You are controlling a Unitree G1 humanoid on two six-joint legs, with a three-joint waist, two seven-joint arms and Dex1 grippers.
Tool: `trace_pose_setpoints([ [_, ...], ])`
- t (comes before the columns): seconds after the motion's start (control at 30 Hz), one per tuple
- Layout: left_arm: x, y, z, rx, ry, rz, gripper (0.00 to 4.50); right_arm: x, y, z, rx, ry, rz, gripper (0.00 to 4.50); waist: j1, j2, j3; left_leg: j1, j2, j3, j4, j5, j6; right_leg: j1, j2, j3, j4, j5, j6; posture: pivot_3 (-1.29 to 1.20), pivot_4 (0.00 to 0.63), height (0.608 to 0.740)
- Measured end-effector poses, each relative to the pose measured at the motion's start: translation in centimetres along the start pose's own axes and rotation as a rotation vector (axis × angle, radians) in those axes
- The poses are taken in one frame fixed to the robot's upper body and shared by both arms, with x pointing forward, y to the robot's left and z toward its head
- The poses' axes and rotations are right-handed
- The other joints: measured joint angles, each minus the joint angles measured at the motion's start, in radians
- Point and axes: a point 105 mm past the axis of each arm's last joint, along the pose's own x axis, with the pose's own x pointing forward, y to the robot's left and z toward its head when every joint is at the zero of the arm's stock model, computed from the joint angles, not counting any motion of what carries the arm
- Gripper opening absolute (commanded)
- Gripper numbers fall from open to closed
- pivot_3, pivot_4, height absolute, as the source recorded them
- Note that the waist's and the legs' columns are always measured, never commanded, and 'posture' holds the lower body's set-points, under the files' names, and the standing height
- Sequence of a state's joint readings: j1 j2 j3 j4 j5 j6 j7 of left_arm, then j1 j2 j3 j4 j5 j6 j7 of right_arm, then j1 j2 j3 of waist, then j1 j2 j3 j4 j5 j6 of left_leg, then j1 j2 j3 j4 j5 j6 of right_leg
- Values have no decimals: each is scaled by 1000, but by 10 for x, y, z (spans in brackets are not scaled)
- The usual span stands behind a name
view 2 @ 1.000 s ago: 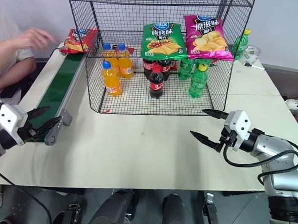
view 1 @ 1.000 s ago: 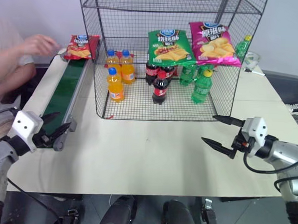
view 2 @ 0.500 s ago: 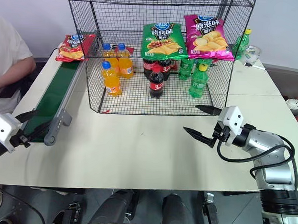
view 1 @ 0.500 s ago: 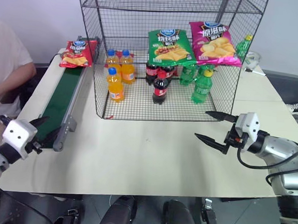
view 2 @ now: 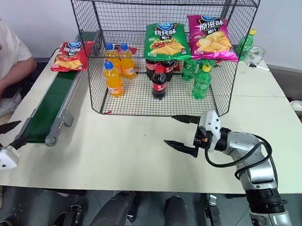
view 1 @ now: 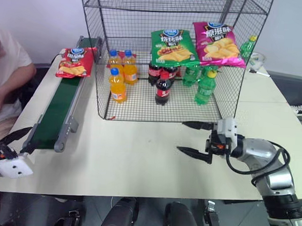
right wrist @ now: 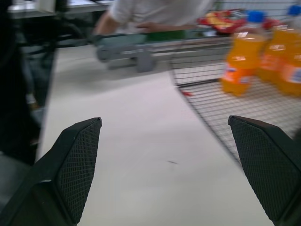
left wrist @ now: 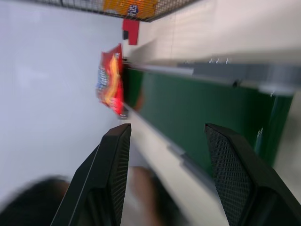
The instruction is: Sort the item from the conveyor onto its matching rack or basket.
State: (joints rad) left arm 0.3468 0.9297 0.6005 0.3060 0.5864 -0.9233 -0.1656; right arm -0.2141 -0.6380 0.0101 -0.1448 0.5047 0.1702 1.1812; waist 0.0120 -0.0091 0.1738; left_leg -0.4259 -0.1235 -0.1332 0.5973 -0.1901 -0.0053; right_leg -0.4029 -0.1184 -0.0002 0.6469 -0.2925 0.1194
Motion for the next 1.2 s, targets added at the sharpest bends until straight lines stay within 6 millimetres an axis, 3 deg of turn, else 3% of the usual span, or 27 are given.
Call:
trace_pose_setpoints([
  [0.3, -8, -2, -9, 191, 27, 54, 2566, 4, 6, 1, 26, -5, 56, 4500, 0, 0, 0, 0, 0, 0, 0, 0, 0, 0, 1, -2, 1, 2, 4, 0, 150, 740],
  [0.77, -1, -7, -10, 258, 14, 74, 2566, 6, 17, 8, 34, -37, 133, 4500, -2, -1, 0, 1, 0, 0, 0, 0, 0, -1, 1, -2, 2, 2, 4, 0, 150, 740],
  [1.2, 6, -8, -10, 283, 15, 80, 2566, 10, 13, 9, 3, -31, 110, 4500, -2, -1, -1, 1, 0, 0, 0, 0, 0, -1, 1, -2, 3, 3, 5, 0, 150, 740],
])
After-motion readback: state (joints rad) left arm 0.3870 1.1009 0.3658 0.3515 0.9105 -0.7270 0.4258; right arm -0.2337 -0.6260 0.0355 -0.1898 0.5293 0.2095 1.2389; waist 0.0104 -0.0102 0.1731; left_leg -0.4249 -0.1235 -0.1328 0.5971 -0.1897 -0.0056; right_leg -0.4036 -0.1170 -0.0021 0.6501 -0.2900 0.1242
